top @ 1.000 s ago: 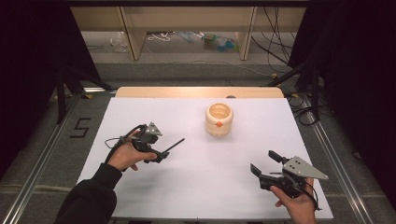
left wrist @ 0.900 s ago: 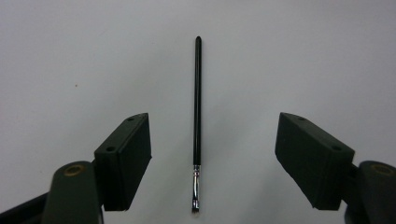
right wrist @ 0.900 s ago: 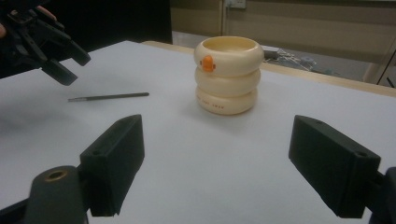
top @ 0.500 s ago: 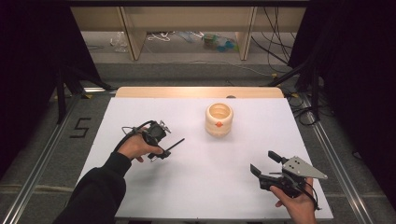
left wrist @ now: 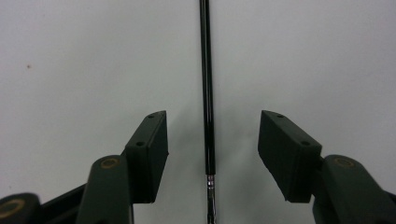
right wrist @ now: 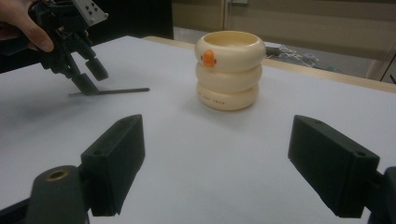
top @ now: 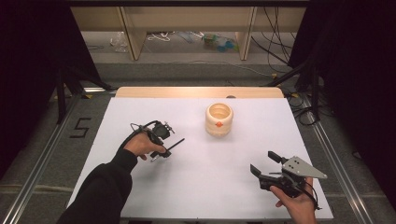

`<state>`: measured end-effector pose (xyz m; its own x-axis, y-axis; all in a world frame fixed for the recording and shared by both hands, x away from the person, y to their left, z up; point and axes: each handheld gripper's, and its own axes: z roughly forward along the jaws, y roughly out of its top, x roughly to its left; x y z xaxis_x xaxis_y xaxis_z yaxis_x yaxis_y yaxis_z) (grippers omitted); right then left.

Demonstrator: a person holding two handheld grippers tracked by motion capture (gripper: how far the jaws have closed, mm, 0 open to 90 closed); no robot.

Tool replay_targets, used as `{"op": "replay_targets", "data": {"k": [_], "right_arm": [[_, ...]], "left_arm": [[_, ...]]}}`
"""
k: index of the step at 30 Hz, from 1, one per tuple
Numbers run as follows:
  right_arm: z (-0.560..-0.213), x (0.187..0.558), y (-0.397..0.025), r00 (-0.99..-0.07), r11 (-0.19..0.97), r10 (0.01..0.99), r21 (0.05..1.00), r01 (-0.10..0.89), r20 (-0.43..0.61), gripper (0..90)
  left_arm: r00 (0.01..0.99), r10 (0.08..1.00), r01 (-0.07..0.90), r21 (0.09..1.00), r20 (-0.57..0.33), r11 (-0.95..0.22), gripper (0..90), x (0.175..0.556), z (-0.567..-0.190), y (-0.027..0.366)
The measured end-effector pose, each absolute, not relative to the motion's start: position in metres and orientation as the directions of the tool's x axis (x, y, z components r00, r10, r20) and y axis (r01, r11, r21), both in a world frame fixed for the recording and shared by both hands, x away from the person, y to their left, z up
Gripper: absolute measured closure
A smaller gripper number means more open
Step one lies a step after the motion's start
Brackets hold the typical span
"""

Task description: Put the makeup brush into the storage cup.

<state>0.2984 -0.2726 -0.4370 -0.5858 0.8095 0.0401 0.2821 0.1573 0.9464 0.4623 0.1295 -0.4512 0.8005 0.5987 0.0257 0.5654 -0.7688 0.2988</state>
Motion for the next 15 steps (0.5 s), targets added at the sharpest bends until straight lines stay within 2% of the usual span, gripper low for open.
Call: {"op": "replay_targets", "data": {"k": [15], "right_arm": [[-0.4377, 0.2994, -0.2727, -0.585, 0.155, 0.810, 0.948, 0.279, 0.040, 19.9]], "left_arm": [[0.794, 0.608, 0.593, 0.242, -0.017, -0.768, 66.5, 0.4709, -0.4596, 0.1304]]}}
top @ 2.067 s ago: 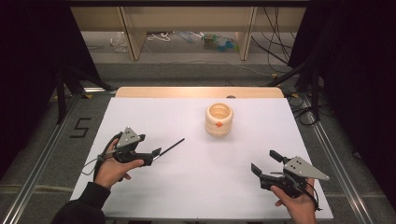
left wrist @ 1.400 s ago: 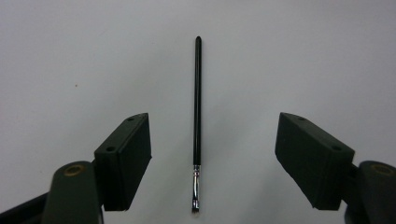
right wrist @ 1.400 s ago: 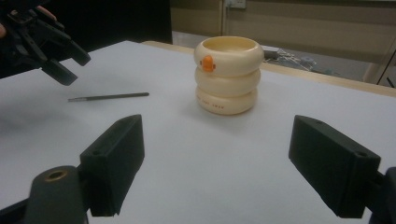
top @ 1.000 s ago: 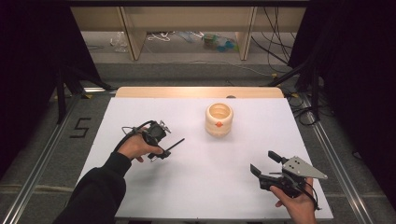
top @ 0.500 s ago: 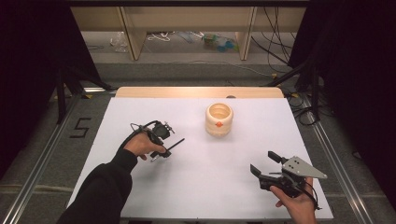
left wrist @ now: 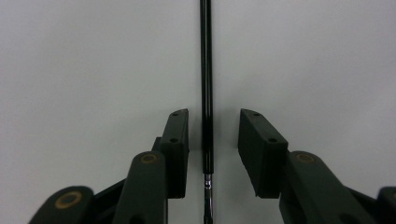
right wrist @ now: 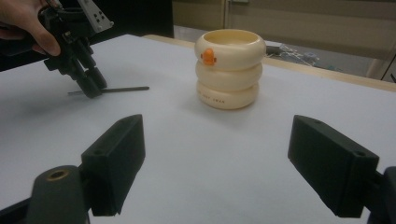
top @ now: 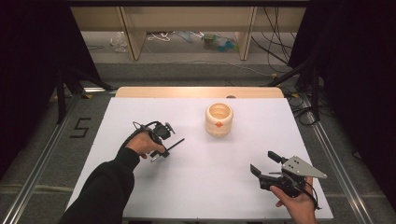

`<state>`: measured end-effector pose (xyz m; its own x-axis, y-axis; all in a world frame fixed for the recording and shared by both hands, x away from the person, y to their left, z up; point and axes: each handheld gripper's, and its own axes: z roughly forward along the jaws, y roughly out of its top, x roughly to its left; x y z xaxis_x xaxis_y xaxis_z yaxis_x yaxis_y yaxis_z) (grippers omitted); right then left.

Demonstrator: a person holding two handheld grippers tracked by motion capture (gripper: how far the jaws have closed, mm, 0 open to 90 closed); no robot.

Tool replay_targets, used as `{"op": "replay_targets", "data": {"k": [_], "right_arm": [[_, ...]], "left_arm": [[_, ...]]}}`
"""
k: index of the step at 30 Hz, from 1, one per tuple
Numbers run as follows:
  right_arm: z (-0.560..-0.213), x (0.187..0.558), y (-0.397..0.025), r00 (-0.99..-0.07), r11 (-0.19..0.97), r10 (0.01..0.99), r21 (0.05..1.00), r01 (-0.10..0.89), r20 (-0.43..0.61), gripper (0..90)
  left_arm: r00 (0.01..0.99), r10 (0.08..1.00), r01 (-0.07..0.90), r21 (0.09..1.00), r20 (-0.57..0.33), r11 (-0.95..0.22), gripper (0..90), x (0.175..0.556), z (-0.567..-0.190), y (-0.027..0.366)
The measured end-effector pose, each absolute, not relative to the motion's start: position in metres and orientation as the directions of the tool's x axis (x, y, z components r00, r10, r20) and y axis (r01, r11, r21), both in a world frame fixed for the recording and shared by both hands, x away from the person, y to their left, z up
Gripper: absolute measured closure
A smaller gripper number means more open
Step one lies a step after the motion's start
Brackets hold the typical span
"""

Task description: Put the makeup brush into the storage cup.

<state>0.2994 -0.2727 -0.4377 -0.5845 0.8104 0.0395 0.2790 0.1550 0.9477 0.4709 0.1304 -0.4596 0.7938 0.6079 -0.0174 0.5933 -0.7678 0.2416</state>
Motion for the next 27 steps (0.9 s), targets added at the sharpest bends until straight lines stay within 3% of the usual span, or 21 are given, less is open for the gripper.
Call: {"op": "replay_targets", "data": {"k": [10, 16, 27], "right_arm": [[-0.438, 0.299, -0.273, -0.588, 0.163, 0.808, 0.946, 0.278, 0.033, 20.2], [-0.438, 0.299, -0.273, -0.587, 0.164, 0.809, 0.946, 0.279, 0.033, 20.4], [-0.438, 0.299, -0.273, -0.588, 0.169, 0.808, 0.946, 0.276, 0.027, 20.5]], "left_arm": [[0.819, 0.573, 0.560, 0.177, 0.028, -0.809, 80.1, 0.471, -0.458, 0.118], [0.793, 0.609, 0.600, 0.188, -0.016, -0.777, 82.2, 0.474, -0.458, 0.122], [0.809, 0.588, 0.580, 0.195, -0.022, -0.791, 85.4, 0.476, -0.458, 0.125]]}}
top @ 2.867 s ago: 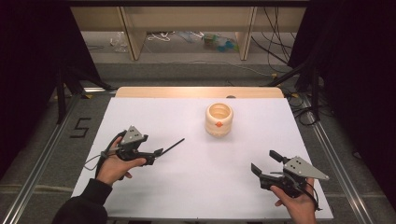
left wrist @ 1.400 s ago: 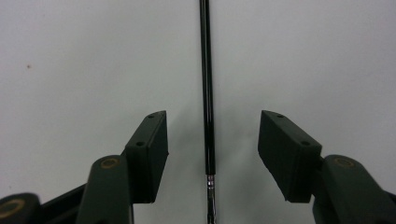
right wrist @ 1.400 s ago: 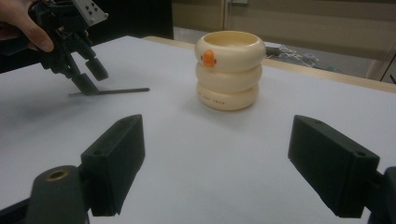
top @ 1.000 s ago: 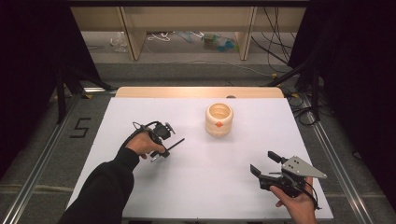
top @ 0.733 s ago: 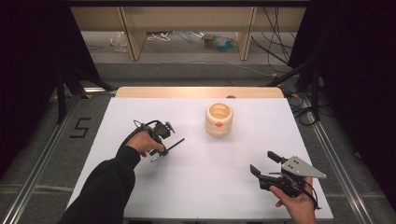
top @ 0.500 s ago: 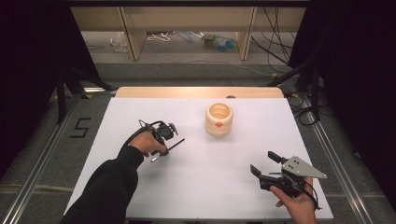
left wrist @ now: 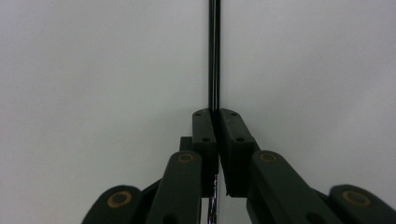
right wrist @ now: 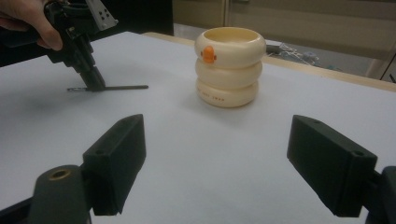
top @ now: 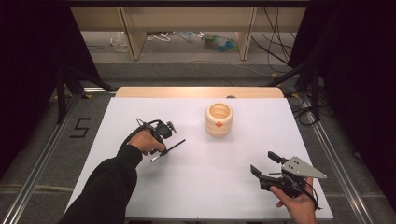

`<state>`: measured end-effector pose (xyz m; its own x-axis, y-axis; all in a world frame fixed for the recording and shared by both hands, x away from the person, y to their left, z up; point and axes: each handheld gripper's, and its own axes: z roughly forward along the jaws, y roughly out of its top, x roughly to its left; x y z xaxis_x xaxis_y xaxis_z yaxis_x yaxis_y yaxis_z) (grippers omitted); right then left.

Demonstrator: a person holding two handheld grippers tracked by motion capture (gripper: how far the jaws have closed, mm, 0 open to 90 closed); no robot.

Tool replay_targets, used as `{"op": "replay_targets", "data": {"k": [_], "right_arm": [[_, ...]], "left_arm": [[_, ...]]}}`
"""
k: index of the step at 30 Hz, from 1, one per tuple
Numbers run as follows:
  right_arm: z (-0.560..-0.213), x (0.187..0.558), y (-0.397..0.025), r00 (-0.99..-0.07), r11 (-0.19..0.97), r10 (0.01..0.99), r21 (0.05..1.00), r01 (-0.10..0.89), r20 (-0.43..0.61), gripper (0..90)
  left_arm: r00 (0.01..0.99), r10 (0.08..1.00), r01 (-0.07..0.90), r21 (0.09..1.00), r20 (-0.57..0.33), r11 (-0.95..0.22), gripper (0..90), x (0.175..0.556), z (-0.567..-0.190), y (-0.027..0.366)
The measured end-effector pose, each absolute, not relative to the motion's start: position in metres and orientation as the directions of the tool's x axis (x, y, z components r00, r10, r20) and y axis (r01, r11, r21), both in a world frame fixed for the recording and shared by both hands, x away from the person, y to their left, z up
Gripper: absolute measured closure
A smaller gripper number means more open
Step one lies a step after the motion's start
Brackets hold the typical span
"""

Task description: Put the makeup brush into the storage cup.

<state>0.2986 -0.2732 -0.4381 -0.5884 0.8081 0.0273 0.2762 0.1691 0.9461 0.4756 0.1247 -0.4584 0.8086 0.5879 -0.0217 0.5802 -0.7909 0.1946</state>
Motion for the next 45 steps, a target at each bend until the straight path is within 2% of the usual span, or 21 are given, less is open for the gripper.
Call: {"op": "replay_targets", "data": {"k": [7, 20, 29, 32, 34, 35, 39, 42, 45], "right_arm": [[-0.437, 0.298, -0.274, -0.585, 0.188, 0.811, 0.941, 0.282, 0.014, 20.5], [-0.436, 0.299, -0.266, -0.602, 0.216, 0.798, 0.940, 0.263, -0.015, 20.4], [-0.433, 0.302, -0.244, -0.690, 0.294, 0.717, 0.941, 0.168, -0.101, 16.3], [-0.430, 0.300, -0.227, -0.750, 0.315, 0.647, 0.944, 0.097, -0.139, 16.2], [-0.429, 0.299, -0.223, -0.757, 0.329, 0.635, 0.940, 0.088, -0.151, 16.2], [-0.429, 0.298, -0.212, -0.780, 0.372, 0.593, 0.927, 0.044, -0.201, 16.2], [-0.431, 0.298, -0.199, -0.795, 0.414, 0.559, 0.910, 0.020, -0.237, 16.3], [-0.430, 0.299, -0.183, -0.810, 0.480, 0.495, 0.876, -0.047, -0.315, 16.3], [-0.429, 0.300, -0.176, -0.809, 0.501, 0.477, 0.863, -0.071, -0.344, 16.5]], "left_arm": [[0.824, 0.566, 0.556, 0.213, -0.016, -0.803, 85.4, 0.476, -0.458, 0.126], [0.842, 0.533, 0.534, 0.270, -0.082, -0.801, 85.5, 0.468, -0.445, 0.124], [0.880, 0.467, 0.470, 0.298, -0.087, -0.831, 85.4, 0.450, -0.430, 0.102], [0.895, 0.442, 0.440, 0.303, -0.069, -0.845, 85.4, 0.440, -0.424, 0.092], [0.906, 0.419, 0.419, 0.296, -0.069, -0.858, 85.4, 0.437, -0.421, 0.088], [0.915, 0.399, 0.399, 0.290, -0.063, -0.870, 85.4, 0.434, -0.420, 0.086], [0.938, 0.344, 0.340, 0.286, -0.037, -0.896, 85.4, 0.421, -0.411, 0.073], [0.951, 0.305, 0.305, 0.295, -0.044, -0.906, 85.4, 0.412, -0.404, 0.064], [0.959, 0.280, 0.280, 0.290, -0.042, -0.915, 85.4, 0.406, -0.400, 0.057]]}}
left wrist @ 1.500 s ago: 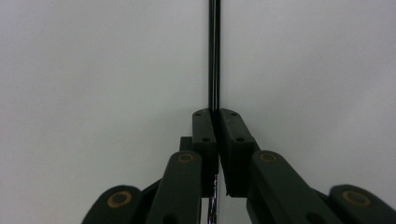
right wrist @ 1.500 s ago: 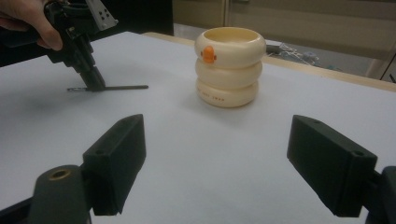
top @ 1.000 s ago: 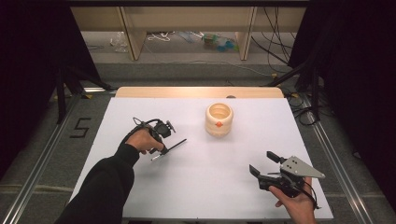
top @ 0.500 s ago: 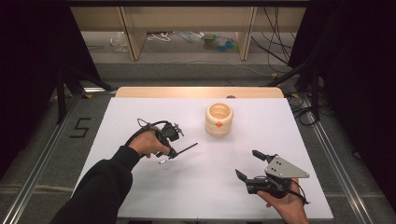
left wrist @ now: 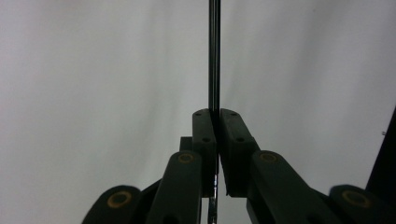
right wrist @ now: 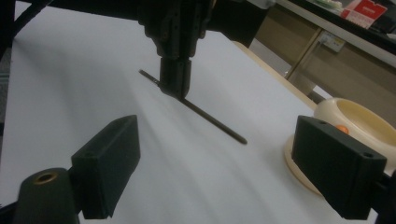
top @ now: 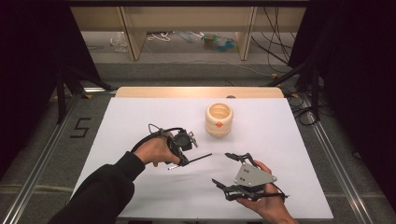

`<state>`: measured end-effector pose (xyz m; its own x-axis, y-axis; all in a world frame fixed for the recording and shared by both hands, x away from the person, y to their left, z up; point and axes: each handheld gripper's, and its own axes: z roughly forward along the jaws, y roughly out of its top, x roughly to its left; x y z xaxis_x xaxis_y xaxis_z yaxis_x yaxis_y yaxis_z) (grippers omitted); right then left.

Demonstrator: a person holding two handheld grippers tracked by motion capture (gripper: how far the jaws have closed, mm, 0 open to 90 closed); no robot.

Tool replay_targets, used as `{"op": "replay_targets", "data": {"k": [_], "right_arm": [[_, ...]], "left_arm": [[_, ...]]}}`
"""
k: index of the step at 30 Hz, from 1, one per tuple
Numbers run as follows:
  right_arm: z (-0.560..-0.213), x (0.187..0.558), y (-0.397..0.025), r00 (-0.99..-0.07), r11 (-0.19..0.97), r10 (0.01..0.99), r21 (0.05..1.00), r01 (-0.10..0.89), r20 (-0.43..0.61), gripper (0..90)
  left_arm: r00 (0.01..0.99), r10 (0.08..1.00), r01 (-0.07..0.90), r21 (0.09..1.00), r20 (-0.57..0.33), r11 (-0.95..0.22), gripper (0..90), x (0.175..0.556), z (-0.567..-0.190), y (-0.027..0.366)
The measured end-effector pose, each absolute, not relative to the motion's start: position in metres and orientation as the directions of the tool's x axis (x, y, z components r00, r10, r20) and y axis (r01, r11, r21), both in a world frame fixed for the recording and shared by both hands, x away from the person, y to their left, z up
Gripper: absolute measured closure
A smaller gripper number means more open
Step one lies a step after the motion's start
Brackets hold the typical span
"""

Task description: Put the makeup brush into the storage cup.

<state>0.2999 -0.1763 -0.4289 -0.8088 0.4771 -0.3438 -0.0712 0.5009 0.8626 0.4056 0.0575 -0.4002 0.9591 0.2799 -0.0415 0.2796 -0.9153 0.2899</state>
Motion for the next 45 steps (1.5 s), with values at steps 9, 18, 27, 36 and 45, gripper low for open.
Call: {"op": "replay_targets", "data": {"k": [9, 18, 27, 36, 45], "right_arm": [[-0.433, 0.302, -0.153, -0.800, 0.614, 0.375, 0.773, -0.164, -0.468, 19.5], [-0.439, 0.306, -0.139, -0.777, 0.689, 0.291, 0.686, -0.233, -0.558, 25.4], [-0.445, 0.311, -0.128, -0.758, 0.748, 0.210, 0.601, -0.282, -0.617, 34.0], [-0.446, 0.313, -0.122, -0.694, 0.802, 0.106, 0.474, -0.364, -0.712, 45.2], [-0.448, 0.314, -0.118, -0.657, 0.822, 0.069, 0.416, -0.389, -0.751, 55.3]], "left_arm": [[0.969, 0.242, 0.247, 0.291, -0.055, -0.924, 85.4, 0.393, -0.394, 0.049], [0.970, 0.235, 0.242, 0.274, -0.060, -0.931, 85.4, 0.391, -0.395, 0.049], [0.973, 0.223, 0.232, 0.272, -0.063, -0.934, 85.4, 0.388, -0.392, 0.045], [0.975, 0.213, 0.222, 0.265, -0.062, -0.938, 85.4, 0.386, -0.387, 0.041], [0.979, 0.196, 0.204, 0.258, -0.057, -0.944, 85.4, 0.383, -0.386, 0.039]]}}
